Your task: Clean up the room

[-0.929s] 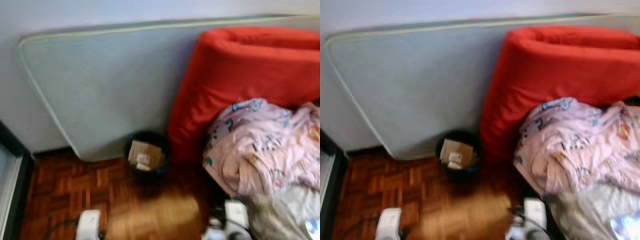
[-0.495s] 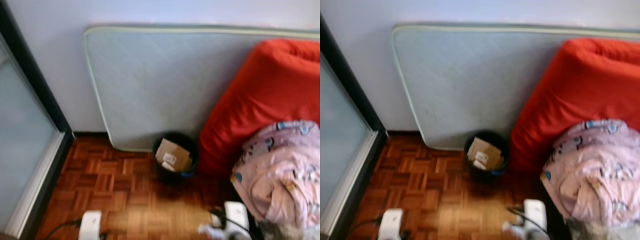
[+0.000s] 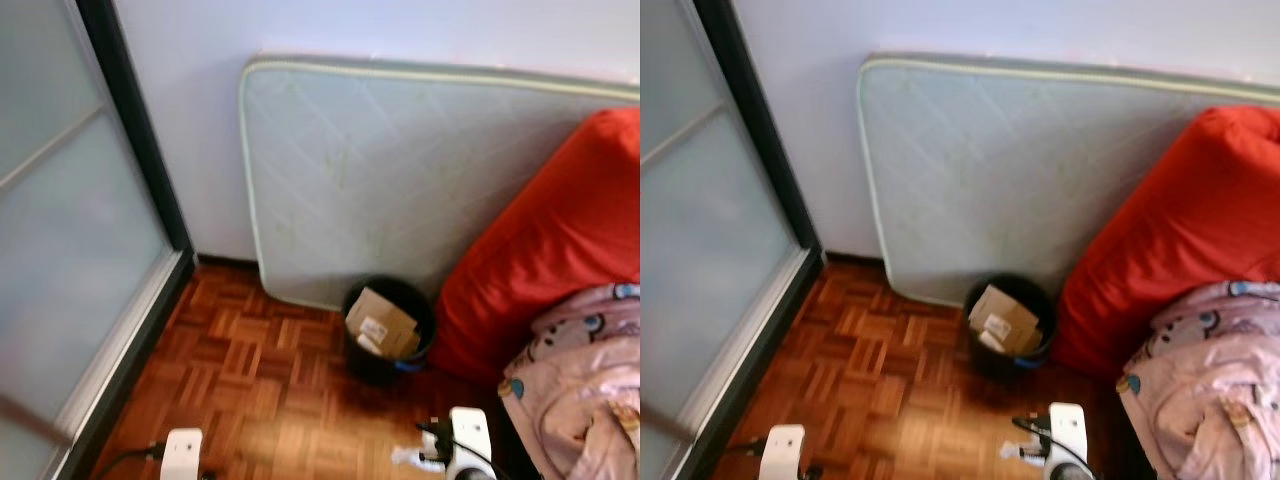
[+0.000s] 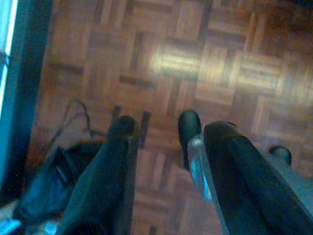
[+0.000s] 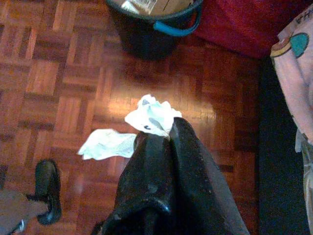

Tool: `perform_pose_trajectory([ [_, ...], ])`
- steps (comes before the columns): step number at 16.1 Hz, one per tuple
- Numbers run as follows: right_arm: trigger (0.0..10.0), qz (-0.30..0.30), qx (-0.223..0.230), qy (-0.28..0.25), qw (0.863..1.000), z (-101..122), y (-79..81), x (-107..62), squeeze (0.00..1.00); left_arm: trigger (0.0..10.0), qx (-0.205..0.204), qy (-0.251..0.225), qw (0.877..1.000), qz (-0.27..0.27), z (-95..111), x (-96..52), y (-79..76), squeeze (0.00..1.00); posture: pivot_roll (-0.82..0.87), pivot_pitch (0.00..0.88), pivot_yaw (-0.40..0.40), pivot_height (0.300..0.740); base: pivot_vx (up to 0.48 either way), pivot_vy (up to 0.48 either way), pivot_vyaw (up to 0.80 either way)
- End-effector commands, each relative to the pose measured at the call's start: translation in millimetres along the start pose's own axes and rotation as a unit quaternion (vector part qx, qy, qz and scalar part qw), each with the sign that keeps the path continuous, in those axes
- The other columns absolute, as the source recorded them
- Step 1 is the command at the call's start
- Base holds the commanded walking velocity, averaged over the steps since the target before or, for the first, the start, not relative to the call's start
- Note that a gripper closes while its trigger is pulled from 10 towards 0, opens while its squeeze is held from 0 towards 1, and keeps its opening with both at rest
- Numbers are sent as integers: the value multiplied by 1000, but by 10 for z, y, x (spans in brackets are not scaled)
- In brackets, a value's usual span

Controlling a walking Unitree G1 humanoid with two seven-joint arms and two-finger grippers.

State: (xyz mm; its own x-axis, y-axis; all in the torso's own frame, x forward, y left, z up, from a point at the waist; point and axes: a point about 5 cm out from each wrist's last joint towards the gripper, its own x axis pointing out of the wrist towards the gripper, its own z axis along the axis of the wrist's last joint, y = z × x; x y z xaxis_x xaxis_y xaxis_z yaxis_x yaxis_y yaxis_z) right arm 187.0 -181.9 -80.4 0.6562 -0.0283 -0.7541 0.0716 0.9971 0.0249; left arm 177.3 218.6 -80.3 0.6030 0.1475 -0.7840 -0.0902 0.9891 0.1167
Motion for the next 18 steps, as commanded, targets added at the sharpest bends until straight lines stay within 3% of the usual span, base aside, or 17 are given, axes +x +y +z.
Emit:
perform_pose_trajectory([
  [1, 10000, -7, 7, -3, 1000, 22, -41, 2, 0, 10000, 3, 2, 1000, 4, 5, 3, -1, 0, -80, 45, -52, 740, 330, 0, 0],
  [18, 10000, 0, 2, -6, 1000, 48, -27, 9, 0, 10000, -1, -14, 1000, 1, 88, 18, -53, 0, -79, 59, -60, 740, 360, 0, 0],
])
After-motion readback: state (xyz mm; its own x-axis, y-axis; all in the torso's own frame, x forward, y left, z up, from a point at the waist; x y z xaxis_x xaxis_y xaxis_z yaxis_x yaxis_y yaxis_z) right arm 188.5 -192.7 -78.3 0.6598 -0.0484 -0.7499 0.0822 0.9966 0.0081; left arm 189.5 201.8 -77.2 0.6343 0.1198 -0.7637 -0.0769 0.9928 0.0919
